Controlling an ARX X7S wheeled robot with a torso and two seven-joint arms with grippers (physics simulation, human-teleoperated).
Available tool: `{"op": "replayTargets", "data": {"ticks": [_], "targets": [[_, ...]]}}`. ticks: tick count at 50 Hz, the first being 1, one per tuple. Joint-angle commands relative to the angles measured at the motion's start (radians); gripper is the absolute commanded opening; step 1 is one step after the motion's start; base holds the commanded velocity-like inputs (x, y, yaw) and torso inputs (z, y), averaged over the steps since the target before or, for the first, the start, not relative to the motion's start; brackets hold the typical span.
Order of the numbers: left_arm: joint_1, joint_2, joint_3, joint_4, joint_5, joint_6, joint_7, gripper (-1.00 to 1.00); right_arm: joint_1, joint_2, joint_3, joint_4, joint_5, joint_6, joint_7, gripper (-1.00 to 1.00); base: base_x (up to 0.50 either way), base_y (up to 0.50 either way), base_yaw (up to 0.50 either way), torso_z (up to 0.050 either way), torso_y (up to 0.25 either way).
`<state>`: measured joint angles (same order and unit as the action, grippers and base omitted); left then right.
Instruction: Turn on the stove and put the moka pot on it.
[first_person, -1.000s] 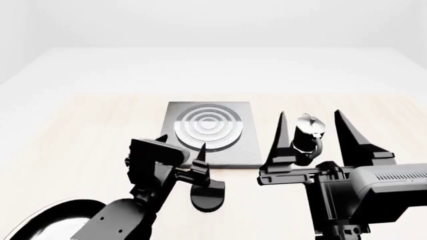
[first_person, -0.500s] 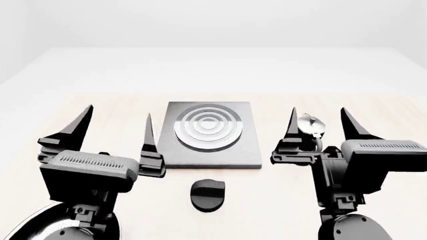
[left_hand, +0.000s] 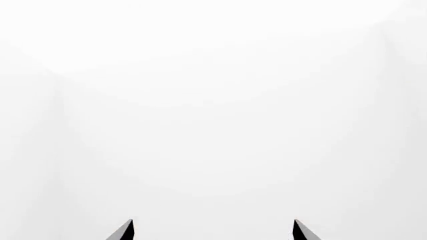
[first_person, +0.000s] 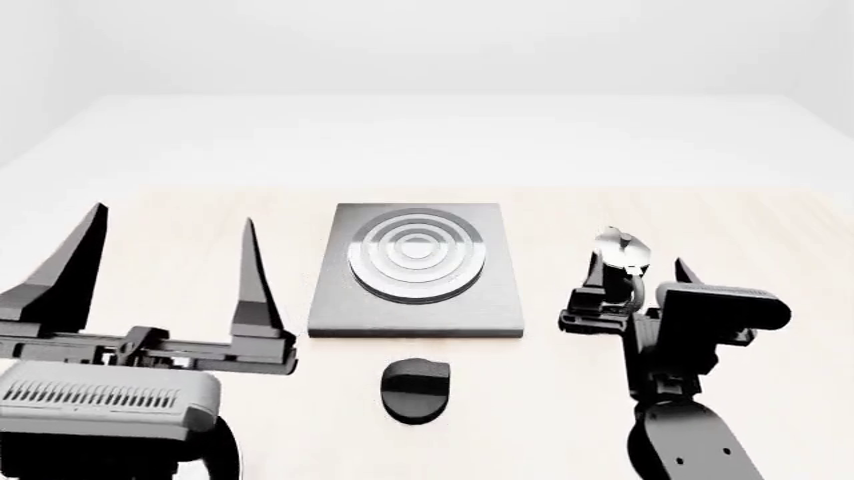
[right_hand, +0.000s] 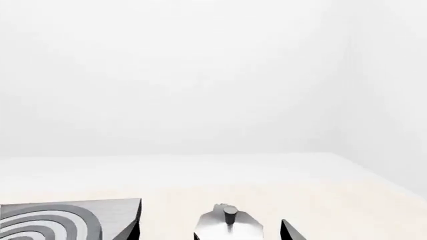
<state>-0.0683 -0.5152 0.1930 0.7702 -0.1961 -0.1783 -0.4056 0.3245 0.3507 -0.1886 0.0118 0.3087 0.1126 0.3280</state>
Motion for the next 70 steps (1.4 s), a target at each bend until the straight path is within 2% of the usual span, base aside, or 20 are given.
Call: {"op": "replayTargets", "data": {"ticks": [1,35,37,47,48,53,70], "targets": [[0.011,-0.004,-0.009,0.016,-0.008,0.021,-0.004,1.0,0.005,-0.025,0.001,0.193,-0.017,-0.095,-0.025,1.0,0.0,0.0,0.0,0.0,0.0],[0.007,0.007,0.007,-0.018,-0.025,0.053,0.004,1.0,0.04,-0.061,-0.005,0.463,-0.041,-0.235,-0.052,1.0,0.0,0.0,0.0,0.0,0.0],[0.007,0.007,0.009,-0.021,-0.023,0.055,0.004,1.0,0.042,-0.055,-0.006,0.433,-0.037,-0.201,-0.044,1.0,0.0,0.0,0.0,0.0,0.0],[0.005,0.011,0.015,-0.033,-0.022,0.066,0.006,1.0,0.101,-0.073,-0.01,0.532,-0.048,-0.229,-0.05,1.0,0.0,0.0,0.0,0.0,0.0],[0.005,0.011,0.015,-0.036,-0.022,0.067,0.006,1.0,0.108,-0.082,-0.01,0.585,-0.052,-0.272,-0.06,1.0,0.0,0.0,0.0,0.0,0.0],[0.005,0.012,0.018,-0.042,-0.023,0.072,0.007,1.0,0.128,-0.074,-0.011,0.571,-0.052,-0.23,-0.049,1.0,0.0,0.0,0.0,0.0,0.0],[-0.002,0.016,0.026,-0.051,-0.029,0.077,0.008,1.0,0.188,-0.09,-0.013,0.722,-0.064,-0.294,-0.061,1.0,0.0,0.0,0.0,0.0,0.0]]}}
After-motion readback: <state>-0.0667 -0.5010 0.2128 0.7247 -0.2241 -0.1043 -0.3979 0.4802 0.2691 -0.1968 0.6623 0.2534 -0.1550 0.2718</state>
